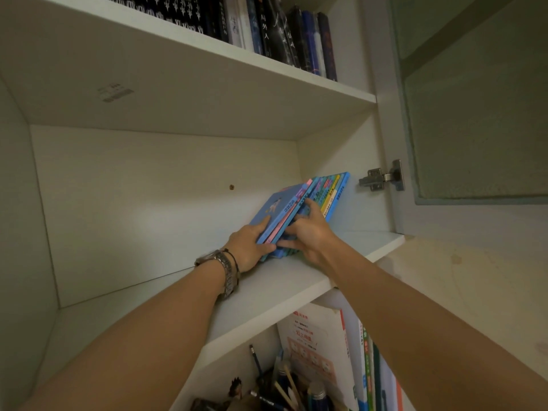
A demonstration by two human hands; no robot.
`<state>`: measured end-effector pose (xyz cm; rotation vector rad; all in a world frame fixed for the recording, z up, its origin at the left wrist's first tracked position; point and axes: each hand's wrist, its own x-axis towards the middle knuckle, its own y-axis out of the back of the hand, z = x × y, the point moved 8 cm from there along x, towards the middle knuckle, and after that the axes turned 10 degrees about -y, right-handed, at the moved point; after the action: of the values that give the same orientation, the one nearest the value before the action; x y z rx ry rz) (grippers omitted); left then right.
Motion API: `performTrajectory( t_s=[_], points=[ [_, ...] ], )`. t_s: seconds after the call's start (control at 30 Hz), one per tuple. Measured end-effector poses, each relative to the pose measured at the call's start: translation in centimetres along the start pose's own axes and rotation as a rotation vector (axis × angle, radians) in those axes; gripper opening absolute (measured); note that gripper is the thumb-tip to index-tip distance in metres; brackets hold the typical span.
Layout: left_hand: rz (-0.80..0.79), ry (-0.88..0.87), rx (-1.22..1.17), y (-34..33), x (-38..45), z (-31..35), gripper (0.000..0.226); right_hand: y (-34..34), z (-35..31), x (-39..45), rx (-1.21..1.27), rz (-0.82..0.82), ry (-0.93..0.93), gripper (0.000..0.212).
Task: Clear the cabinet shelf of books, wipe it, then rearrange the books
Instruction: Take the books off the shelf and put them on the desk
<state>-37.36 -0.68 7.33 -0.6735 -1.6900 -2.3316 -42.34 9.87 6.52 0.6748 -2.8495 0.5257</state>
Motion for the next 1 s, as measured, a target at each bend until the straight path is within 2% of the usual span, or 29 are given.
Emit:
performTrajectory(
  t_s=[0.2, 0.33, 0.6, 0.77, 0.87, 1.0],
  points=[
    [0.204, -0.035, -0.052, 1.7, -0.6, 0.4, 0.065, -1.1, -0.2, 0.0, -0.117, -0.052, 0.049, 0.085],
    [0.329, 0.011, -0.015, 3.1, -1.1, -0.1, 0.067, -1.7, -0.9, -0.5, -0.229, -0.094, 0.116, 0.084],
    [0.424, -0.014, 0.123, 4.2, -1.9, 1.3, 0.059, -1.6, -1.2, -1.0, -0.297, -0.114, 0.2, 0.075],
    [0.426, -0.007, 0.222, 4.4, -2.0, 2.5, 0.056, -1.8, -1.7, -1.6, -0.398, -0.028, 0.313, 0.072],
    [0.441, -0.018, 0.212, 4.7, -2.2, 3.3, 0.051, -2.0, -2.0, -2.6, -0.469, 0.013, 0.35, 0.066],
    [0.52, -0.015, 0.122, 5.8, -2.9, 4.6, 0.051, -1.4, -1.9, -3.8, -0.457, -0.01, 0.271, 0.07]
  ],
)
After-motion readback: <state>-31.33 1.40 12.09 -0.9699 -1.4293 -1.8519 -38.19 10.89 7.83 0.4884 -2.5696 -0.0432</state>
